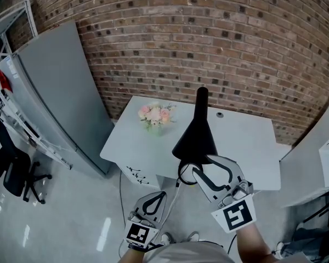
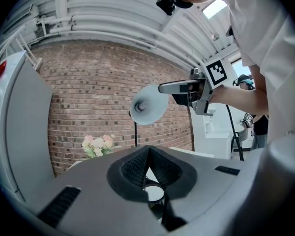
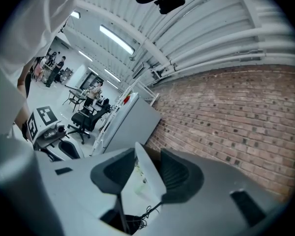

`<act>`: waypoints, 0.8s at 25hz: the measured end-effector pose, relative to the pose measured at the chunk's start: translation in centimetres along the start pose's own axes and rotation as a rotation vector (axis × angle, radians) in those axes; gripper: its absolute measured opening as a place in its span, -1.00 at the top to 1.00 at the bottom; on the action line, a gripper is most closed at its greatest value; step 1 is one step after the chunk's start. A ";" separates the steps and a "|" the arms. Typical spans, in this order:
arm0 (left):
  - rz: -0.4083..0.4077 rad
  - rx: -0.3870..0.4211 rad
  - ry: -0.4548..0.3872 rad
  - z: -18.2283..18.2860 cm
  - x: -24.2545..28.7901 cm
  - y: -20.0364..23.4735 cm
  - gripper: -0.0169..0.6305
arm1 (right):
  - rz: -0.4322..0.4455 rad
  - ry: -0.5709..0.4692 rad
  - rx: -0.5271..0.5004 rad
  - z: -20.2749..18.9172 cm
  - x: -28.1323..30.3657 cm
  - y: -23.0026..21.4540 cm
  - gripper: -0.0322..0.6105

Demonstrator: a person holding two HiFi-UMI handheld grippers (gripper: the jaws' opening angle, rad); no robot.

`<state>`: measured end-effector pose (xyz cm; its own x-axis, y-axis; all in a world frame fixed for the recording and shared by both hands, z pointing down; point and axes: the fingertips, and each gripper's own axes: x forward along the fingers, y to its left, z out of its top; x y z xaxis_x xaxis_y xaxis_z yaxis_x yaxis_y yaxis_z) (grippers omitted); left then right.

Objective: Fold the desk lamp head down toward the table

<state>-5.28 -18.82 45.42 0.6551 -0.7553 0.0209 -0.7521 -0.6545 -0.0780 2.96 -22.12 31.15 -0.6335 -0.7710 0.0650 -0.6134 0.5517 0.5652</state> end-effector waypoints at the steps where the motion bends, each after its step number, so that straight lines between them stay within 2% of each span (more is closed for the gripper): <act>1: 0.000 0.001 0.002 0.0 0.1 -0.1 0.92 | 0.004 0.003 0.004 -0.2 0.0 0.1 0.37; 20: 0.005 0.001 0.018 -0.1 0.6 0.3 0.92 | 0.087 0.115 0.123 -6.1 1.0 3.4 0.37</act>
<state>-5.11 -19.40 45.51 0.6496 -0.7593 0.0385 -0.7555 -0.6503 -0.0794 3.14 -22.95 38.09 -0.6328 -0.7461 0.2072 -0.6162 0.6472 0.4487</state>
